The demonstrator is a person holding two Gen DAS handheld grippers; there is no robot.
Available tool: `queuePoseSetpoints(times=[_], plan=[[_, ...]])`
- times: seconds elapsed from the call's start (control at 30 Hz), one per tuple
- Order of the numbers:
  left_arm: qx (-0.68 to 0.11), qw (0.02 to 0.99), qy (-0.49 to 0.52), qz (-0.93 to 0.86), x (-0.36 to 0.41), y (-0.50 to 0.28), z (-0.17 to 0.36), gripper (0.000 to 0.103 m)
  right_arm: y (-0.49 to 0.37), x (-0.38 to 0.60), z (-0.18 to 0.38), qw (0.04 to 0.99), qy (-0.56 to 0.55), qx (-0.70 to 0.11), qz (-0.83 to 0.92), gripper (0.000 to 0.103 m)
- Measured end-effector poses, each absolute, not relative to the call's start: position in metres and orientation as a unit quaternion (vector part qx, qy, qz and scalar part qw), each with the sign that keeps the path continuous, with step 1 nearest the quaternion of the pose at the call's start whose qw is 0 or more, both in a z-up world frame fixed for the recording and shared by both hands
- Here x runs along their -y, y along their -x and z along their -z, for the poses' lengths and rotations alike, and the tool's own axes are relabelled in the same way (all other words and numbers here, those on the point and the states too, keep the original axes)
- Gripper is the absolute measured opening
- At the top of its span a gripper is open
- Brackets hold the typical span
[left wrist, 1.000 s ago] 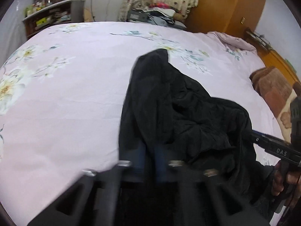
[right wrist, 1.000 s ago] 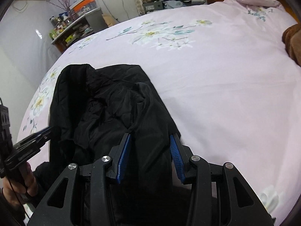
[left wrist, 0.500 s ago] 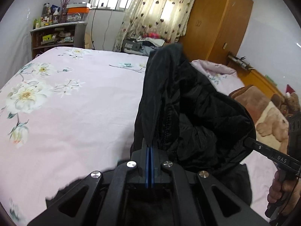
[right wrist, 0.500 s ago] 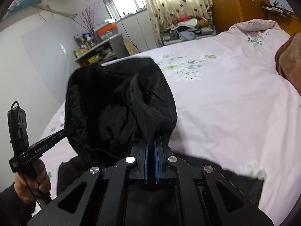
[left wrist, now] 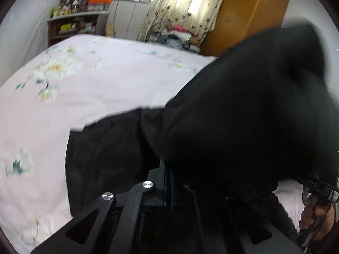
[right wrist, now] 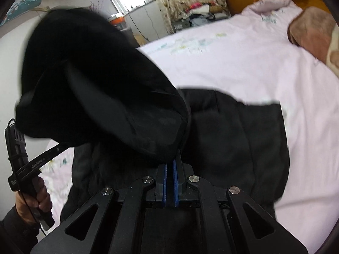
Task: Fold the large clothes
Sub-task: 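Lift the hood with both tools and fold it down onto the jacket body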
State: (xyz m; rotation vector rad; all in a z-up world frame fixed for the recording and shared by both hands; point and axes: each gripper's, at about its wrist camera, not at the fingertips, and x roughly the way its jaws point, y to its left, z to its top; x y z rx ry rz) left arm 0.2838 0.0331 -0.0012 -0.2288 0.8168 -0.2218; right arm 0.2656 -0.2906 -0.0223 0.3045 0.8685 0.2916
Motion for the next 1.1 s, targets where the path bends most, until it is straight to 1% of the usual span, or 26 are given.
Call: queuePoseSetpoints(times=[0.2, 0.23, 0.27, 0.3, 0.33, 0.37, 0.4, 0.43, 0.47, 0.5, 0.53, 0.63, 0.67, 0.73, 0.77, 0.8, 0.83, 0.87, 0.9, 0.93, 0.97, 1.03, 1.1], plan=[[-0.434, 0.889, 0.109, 0.099, -0.043, -0.264, 0.021, 0.002, -0.244, 0.299, 0.044, 0.868, -0.163, -0.451, -0.130, 0.005], [-0.438, 0.887, 0.111, 0.098, -0.045, -0.259, 0.021, 0.002, -0.241, 0.300, 0.045, 0.867, -0.166, -0.452, -0.129, 0.008], [-0.440, 0.886, 0.112, 0.095, -0.048, -0.253, 0.022, 0.002, -0.239, 0.302, 0.044, 0.866, -0.172, -0.452, -0.130, 0.016], [-0.442, 0.885, 0.113, 0.090, -0.053, -0.248, 0.022, 0.002, -0.235, 0.305, 0.043, 0.864, -0.185, -0.450, -0.130, 0.021], [-0.442, 0.885, 0.116, 0.085, -0.055, -0.243, 0.021, 0.003, -0.232, 0.307, 0.041, 0.863, -0.196, -0.447, -0.131, 0.032], [-0.441, 0.885, 0.123, 0.082, -0.058, -0.236, 0.021, 0.006, -0.230, 0.309, 0.039, 0.861, -0.210, -0.443, -0.133, 0.042], [-0.440, 0.885, 0.132, 0.077, -0.063, -0.231, 0.019, 0.009, -0.229, 0.311, 0.037, 0.860, -0.221, -0.439, -0.135, 0.046], [-0.438, 0.885, 0.140, 0.071, -0.065, -0.222, 0.018, 0.022, -0.227, 0.312, 0.035, 0.859, -0.233, -0.435, -0.137, 0.047], [-0.434, 0.886, 0.152, 0.064, -0.068, -0.218, 0.017, 0.041, -0.226, 0.312, 0.034, 0.857, -0.244, -0.432, -0.140, 0.047], [-0.424, 0.888, 0.165, 0.063, -0.071, -0.219, 0.013, 0.050, -0.228, 0.311, 0.033, 0.852, -0.259, -0.429, -0.151, 0.047], [-0.414, 0.891, 0.174, 0.064, -0.070, -0.222, 0.010, 0.062, -0.229, 0.306, 0.034, 0.849, -0.264, -0.429, -0.159, 0.047], [-0.405, 0.892, 0.189, 0.068, -0.068, -0.234, 0.007, 0.066, -0.242, 0.285, 0.040, 0.841, -0.264, -0.441, -0.171, 0.047], [-0.405, 0.890, 0.195, 0.076, -0.065, -0.241, 0.008, 0.068, -0.249, 0.278, 0.044, 0.836, -0.268, -0.445, -0.178, 0.047], [-0.416, 0.890, 0.178, 0.057, -0.059, -0.259, 0.018, 0.069, -0.263, 0.267, 0.052, 0.826, -0.276, -0.459, -0.176, 0.047], [-0.428, 0.886, 0.173, 0.044, -0.057, -0.268, 0.026, 0.067, -0.268, 0.263, 0.054, 0.822, -0.278, -0.464, -0.174, 0.047], [-0.440, 0.879, 0.181, 0.045, -0.057, -0.276, 0.034, 0.067, -0.277, 0.256, 0.060, 0.817, -0.280, -0.472, -0.177, 0.047], [-0.450, 0.872, 0.188, 0.049, -0.056, -0.281, 0.041, 0.063, -0.280, 0.253, 0.064, 0.814, -0.278, -0.478, -0.175, 0.047], [-0.459, 0.868, 0.183, 0.046, -0.053, -0.285, 0.047, 0.044, -0.283, 0.250, 0.069, 0.811, -0.274, -0.489, -0.168, 0.030], [-0.465, 0.867, 0.170, 0.048, -0.049, -0.286, 0.049, 0.035, -0.288, 0.247, 0.071, 0.811, -0.267, -0.495, -0.160, 0.007], [-0.464, 0.870, 0.160, 0.055, -0.046, -0.283, 0.048, 0.022, -0.288, 0.245, 0.068, 0.815, -0.262, -0.493, -0.157, 0.005], [-0.452, 0.877, 0.152, 0.064, -0.044, -0.277, 0.043, 0.019, -0.283, 0.244, 0.059, 0.823, -0.259, -0.478, -0.163, 0.005], [-0.427, 0.891, 0.132, 0.080, -0.040, -0.259, 0.034, 0.016, -0.269, 0.246, 0.040, 0.839, -0.248, -0.454, -0.167, 0.005], [-0.424, 0.892, 0.126, 0.091, -0.039, -0.243, 0.039, 0.016, -0.248, 0.254, 0.032, 0.847, -0.252, -0.437, -0.170, 0.004]])
